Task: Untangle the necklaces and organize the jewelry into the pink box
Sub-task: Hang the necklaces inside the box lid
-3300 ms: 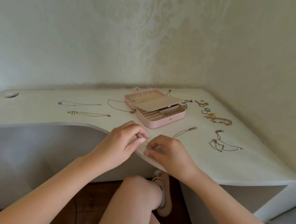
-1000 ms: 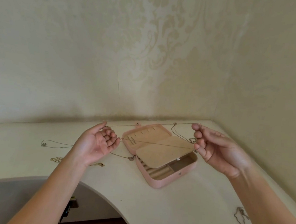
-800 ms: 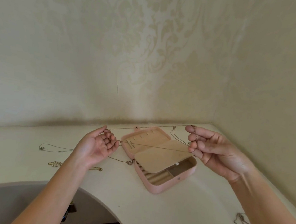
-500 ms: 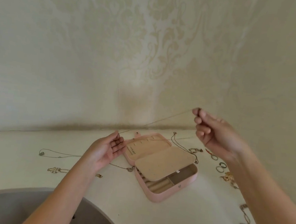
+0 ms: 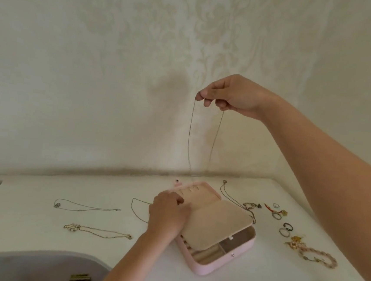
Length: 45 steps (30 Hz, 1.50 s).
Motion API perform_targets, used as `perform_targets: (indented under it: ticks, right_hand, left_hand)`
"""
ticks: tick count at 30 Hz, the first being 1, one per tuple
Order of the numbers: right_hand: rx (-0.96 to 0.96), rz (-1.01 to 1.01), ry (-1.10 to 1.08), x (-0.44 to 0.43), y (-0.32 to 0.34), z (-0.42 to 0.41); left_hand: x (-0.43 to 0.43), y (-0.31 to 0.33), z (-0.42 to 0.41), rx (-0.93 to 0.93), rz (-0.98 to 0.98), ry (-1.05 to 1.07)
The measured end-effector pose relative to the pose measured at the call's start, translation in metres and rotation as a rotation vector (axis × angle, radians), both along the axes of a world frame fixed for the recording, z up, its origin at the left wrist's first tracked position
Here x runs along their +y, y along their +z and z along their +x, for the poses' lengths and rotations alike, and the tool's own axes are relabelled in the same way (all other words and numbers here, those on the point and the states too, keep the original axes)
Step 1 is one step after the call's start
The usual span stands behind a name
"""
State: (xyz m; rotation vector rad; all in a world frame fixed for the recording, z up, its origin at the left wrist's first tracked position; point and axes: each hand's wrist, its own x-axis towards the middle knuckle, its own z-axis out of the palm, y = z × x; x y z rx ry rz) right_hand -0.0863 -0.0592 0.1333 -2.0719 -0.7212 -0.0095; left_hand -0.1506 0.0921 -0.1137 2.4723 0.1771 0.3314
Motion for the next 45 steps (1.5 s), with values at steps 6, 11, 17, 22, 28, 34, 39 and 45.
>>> perform_targets:
  ticks: [6,11,17,22,28,34,39,45]
  right_hand:
    - [-0.039,-0.133,-0.014,-0.001,0.008,0.016]
    - [-0.048,-0.164,-0.028,-0.006,0.008,0.028]
    - [-0.080,-0.217,-0.003,-0.008,0.014,0.027]
    - [-0.101,-0.268,0.054,-0.007,0.007,0.025]
    - [-0.132,-0.182,0.057,-0.009,-0.008,0.024]
    - [-0.142,-0.111,0.052,-0.009,-0.025,0.024]
    - [-0.143,-0.128,0.048,0.000,-0.060,0.021]
    - [-0.116,0.030,0.032,0.008,-0.099,0.015]
  left_hand:
    - [-0.011,-0.007,0.007,0.121,0.293,0.009]
    - [-0.011,-0.011,0.008,-0.106,0.288,-0.011]
    - [-0.011,-0.021,0.012,-0.512,0.294,-0.035]
    - [-0.013,-0.021,0.013,-0.612,0.344,-0.055]
    - [-0.014,-0.020,0.013,-0.630,0.381,-0.036]
    - [-0.015,-0.019,0.011,-0.651,0.367,-0.037]
    - [-0.015,-0.019,0.009,-0.628,0.350,-0.045]
    - [-0.014,-0.021,0.009,-0.658,0.292,-0.071]
